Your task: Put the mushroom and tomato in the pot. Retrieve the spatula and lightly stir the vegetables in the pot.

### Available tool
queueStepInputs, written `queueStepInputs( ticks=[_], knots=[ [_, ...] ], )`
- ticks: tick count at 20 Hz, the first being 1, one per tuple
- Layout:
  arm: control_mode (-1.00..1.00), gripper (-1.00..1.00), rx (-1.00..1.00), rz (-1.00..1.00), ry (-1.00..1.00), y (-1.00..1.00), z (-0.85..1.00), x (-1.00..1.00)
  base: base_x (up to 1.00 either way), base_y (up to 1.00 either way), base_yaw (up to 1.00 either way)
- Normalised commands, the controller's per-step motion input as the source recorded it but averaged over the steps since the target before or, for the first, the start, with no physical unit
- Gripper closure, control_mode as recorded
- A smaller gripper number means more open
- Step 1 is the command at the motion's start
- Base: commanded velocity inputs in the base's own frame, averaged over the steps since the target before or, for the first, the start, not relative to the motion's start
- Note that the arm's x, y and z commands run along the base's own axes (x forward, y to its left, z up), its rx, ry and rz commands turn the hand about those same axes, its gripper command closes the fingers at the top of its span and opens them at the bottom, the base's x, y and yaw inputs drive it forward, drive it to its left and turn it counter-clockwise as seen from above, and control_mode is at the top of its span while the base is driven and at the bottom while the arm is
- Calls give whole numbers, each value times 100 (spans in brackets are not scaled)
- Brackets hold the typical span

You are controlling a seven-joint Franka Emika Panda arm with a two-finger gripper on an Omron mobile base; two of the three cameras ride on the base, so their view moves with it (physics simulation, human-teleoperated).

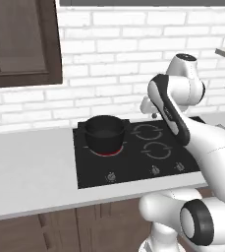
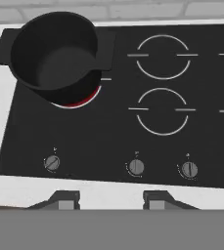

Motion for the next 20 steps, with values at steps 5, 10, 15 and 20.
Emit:
queueStepInputs(
  ticks=[5, 10, 15, 20],
  knots=[
    [100, -100, 0, 0, 0, 0, -1, 0, -15, -67, -5],
    [100, -100, 0, 0, 0, 0, 0, 0, -31, -100, -9],
    [100, -100, 0, 0, 0, 0, 0, 0, -24, -100, -6],
    [-100, -100, 1, -1, 0, -6, 0, 0, -10, -71, -3]
  ],
)
